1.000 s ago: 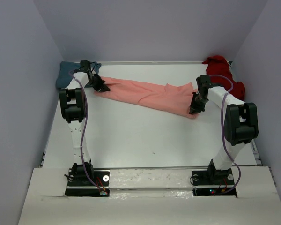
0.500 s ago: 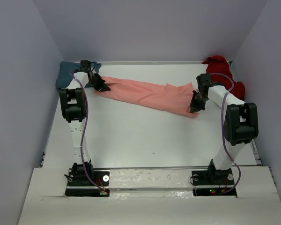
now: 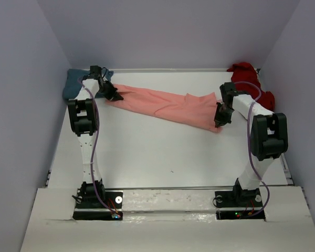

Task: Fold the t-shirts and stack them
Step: Fold the tshirt

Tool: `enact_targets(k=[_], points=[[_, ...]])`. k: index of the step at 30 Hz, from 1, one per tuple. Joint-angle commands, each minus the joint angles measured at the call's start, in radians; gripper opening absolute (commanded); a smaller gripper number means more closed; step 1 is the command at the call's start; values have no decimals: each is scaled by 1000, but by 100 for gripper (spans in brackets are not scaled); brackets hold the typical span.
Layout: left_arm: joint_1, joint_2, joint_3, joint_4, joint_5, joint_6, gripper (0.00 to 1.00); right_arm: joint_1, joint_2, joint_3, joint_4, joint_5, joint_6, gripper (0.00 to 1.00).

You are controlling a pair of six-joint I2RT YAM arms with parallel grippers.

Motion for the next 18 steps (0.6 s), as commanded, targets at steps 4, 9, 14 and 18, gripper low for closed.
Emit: enact_targets(k=[4,9,14,18], points=[[43,83,94,-65,-73,24,0,-72,16,38,-51,75,-48,0],[51,83,83,-66,-70,27,0,-126,30,59,-74,99,-58,0],[53,84,82,-65,-69,28,0,-135,45,64,-77,98,-56,0],[53,86,85,-65,-64,25,0,-135,54,75,-80,82,-59,0]])
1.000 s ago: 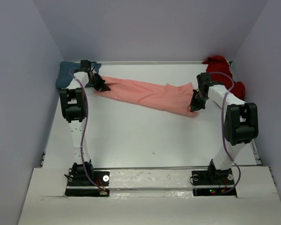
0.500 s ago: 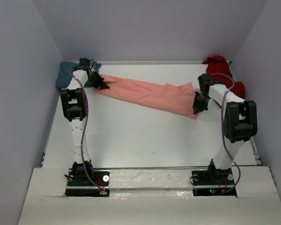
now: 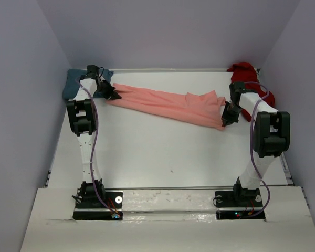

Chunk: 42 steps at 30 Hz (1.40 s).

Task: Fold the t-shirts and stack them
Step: Fold the tshirt

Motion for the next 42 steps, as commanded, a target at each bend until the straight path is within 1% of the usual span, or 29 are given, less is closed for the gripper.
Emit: enact_targets(k=[1,3,4,5,6,8,10,14,17,18,19,23,28,33,38,40,42], points=[[24,40,5,-29,-80,29,0,-24,17,43,-46,66,-29,3],[24,40,5,-26,-74,28,0,-24,19,47,-43,38,-31,21],[24,40,6,-26,-71,28,0,-24,19,50,-41,29,-31,34],[24,39,6,-26,-68,28,0,-24,20,50,-38,20,-29,53],[24,37,8,-26,-60,28,0,-24,20,53,-37,3,-29,60],[24,34,8,-23,-39,28,0,-24,22,60,-31,-22,-28,69],[23,28,8,-18,-13,28,0,-24,22,67,-28,-48,-26,72],[11,-1,18,-12,56,26,0,-24,23,101,-14,-121,-13,76],[-3,-39,12,8,121,17,0,-49,26,129,-2,-248,13,77],[-8,-49,6,17,121,11,0,-49,28,129,3,-249,23,77],[-14,-58,0,22,141,0,0,-72,28,118,12,-317,35,77],[-23,-86,-6,23,144,-1,0,-136,15,31,106,-494,107,77],[-26,-93,-20,22,151,2,0,-207,-14,-66,156,-580,147,75],[-26,-103,-28,20,148,5,0,-310,-84,-210,230,-672,199,72],[-26,-96,-23,19,151,3,0,-310,-86,-295,300,-741,236,68],[-26,-93,-20,17,150,2,0,-310,-78,-336,354,-769,276,64],[-26,-92,-18,17,150,3,0,-310,-70,-356,399,-781,299,63]])
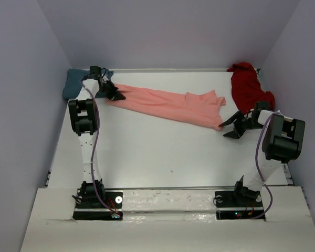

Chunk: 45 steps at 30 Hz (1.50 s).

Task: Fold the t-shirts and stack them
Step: Fold the tshirt

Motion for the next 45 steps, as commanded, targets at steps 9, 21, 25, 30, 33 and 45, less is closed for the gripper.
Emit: enact_targets(k=[9,21,25,30,33,45], points=[[0,-79,14,-11,40,2,0,5,36,-16,172,-69,70,57],[0,-59,46,-29,39,2,0,5,86,-19,210,-77,98,22],[0,-59,47,-34,40,3,0,5,93,-2,209,-70,95,0],[0,-64,47,-86,28,25,0,5,108,62,178,-58,79,0],[0,-76,38,-138,-18,42,0,5,126,105,157,-47,78,0],[-38,-235,-277,-190,-129,123,0,5,289,353,125,-47,90,0]])
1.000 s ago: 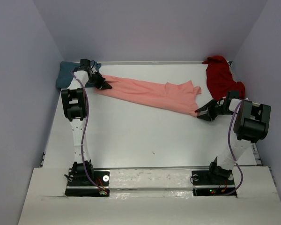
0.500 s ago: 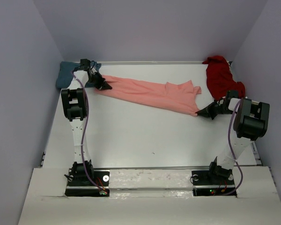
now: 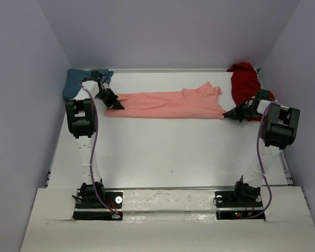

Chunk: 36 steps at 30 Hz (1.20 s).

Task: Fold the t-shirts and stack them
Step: Fold the tshirt

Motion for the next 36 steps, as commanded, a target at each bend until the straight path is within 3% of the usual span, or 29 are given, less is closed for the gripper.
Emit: enact_targets(k=[1,11,18,27,32,36], points=[[-32,-117,-101,-51,-44,49,0,4,63,115,-13,-3,3,0],[-194,-288,-418,-4,-39,47,0,76,277,430,-36,-8,52,0],[-233,-411,-662,56,4,30,0,117,461,729,-56,-28,129,0],[-265,-508,-773,30,-12,47,0,117,698,1150,-55,-37,257,0],[-321,-526,-787,35,2,30,0,127,755,1190,89,-89,385,0],[-340,-558,-663,38,-29,12,0,136,739,1156,261,-124,425,36]])
